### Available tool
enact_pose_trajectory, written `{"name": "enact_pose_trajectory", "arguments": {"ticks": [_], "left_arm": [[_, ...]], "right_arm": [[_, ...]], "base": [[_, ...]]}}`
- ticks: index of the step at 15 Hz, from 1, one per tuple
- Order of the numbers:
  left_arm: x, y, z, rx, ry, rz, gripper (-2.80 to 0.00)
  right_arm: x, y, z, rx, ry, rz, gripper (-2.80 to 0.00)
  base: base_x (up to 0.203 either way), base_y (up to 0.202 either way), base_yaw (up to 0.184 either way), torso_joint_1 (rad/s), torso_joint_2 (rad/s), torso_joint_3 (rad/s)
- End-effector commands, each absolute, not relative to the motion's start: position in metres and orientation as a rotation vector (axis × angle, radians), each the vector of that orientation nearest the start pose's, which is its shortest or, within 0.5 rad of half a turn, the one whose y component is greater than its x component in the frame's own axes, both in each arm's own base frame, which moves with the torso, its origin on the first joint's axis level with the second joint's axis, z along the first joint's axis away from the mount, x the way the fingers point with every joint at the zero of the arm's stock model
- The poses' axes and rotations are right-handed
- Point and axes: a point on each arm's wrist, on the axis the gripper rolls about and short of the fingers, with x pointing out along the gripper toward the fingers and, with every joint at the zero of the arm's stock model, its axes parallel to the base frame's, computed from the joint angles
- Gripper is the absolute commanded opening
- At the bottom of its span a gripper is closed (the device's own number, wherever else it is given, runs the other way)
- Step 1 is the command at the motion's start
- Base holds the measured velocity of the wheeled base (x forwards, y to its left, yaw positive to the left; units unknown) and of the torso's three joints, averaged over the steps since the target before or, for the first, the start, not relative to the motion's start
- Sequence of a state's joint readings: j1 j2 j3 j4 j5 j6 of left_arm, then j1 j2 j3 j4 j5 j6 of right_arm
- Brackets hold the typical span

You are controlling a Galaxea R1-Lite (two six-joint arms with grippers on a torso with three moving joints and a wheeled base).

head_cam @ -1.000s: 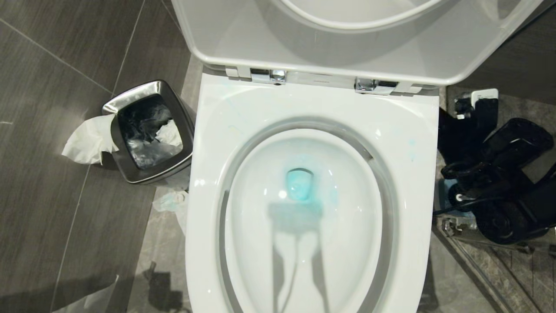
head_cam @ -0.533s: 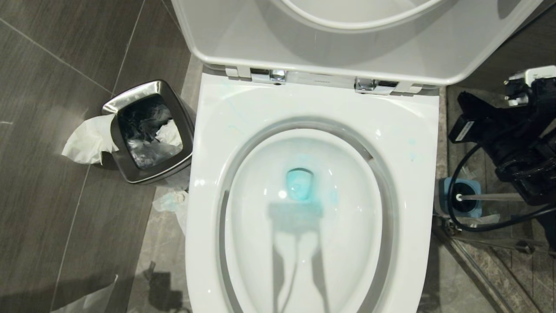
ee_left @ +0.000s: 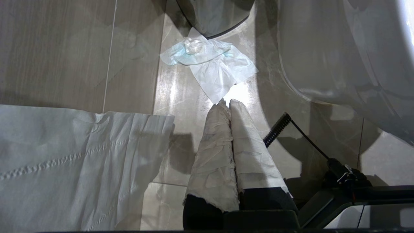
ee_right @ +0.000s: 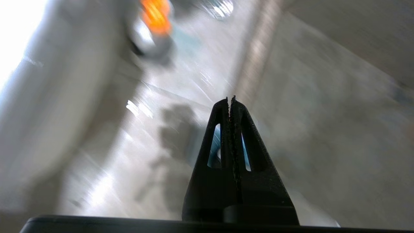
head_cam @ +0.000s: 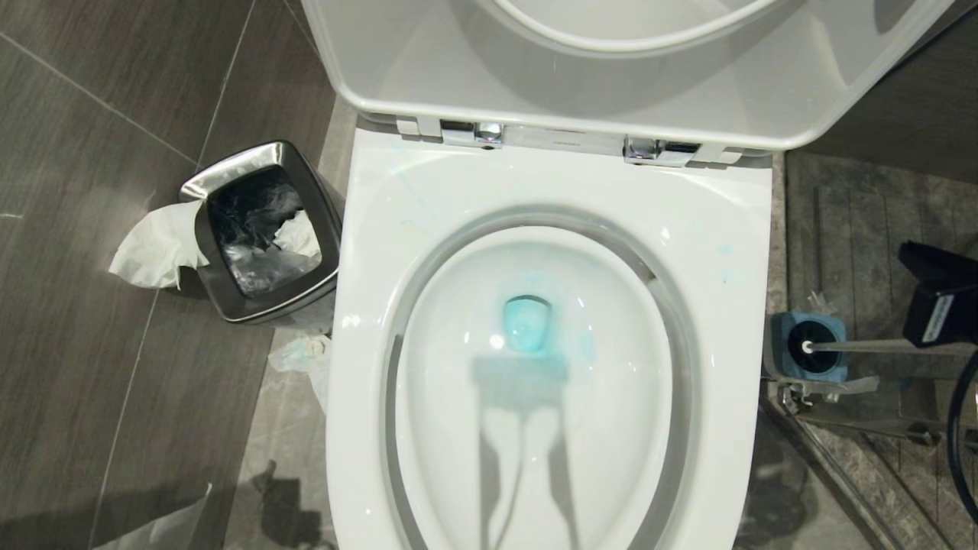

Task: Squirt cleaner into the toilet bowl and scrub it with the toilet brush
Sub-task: Scrub the toilet bowl

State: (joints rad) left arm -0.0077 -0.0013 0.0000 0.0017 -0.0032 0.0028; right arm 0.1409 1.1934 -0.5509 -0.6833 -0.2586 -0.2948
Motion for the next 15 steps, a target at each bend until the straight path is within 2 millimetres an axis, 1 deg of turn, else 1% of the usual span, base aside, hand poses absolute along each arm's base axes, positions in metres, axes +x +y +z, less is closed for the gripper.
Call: {"name": "enact_pose_trajectory", "arguments": {"ticks": [1,2,3,6,8,12,15], "left_arm": [[-0.023,0.0,0.075,0.003,0.002,-0.011,-2.8],[-0.023,0.0,0.075,0.003,0.002,-0.011,-2.8],[-0.023,0.0,0.075,0.003,0.002,-0.011,-2.8],[-0.023,0.0,0.075,0.003,0.002,-0.011,-2.8],[-0.023,0.0,0.075,0.003,0.002,-0.011,-2.8],[-0.023,0.0,0.075,0.003,0.002,-0.011,-2.8],[-0.023,0.0,0.075,0.003,0.002,-0.011,-2.8]], "right_arm": [[0.15,0.014,0.233,-0.298,-0.03,-0.186,-2.8],[0.146,0.013,0.225,-0.305,-0.004,-0.2,-2.8],[0.143,0.013,0.222,-0.296,0.003,-0.203,-2.8],[0.135,0.012,0.219,-0.27,0.026,-0.175,-2.8],[0.121,0.011,0.217,-0.265,0.053,-0.113,-2.8],[0.085,0.008,0.198,-0.215,0.134,0.0,-2.8],[0.062,0.004,0.189,-0.206,0.139,0.008,-2.8]], "base": [[0.0,0.0,0.0,0.0,0.0,0.0],[0.0,0.0,0.0,0.0,0.0,0.0],[0.0,0.0,0.0,0.0,0.0,0.0],[0.0,0.0,0.0,0.0,0.0,0.0],[0.0,0.0,0.0,0.0,0.0,0.0],[0.0,0.0,0.0,0.0,0.0,0.0],[0.0,0.0,0.0,0.0,0.0,0.0]]}}
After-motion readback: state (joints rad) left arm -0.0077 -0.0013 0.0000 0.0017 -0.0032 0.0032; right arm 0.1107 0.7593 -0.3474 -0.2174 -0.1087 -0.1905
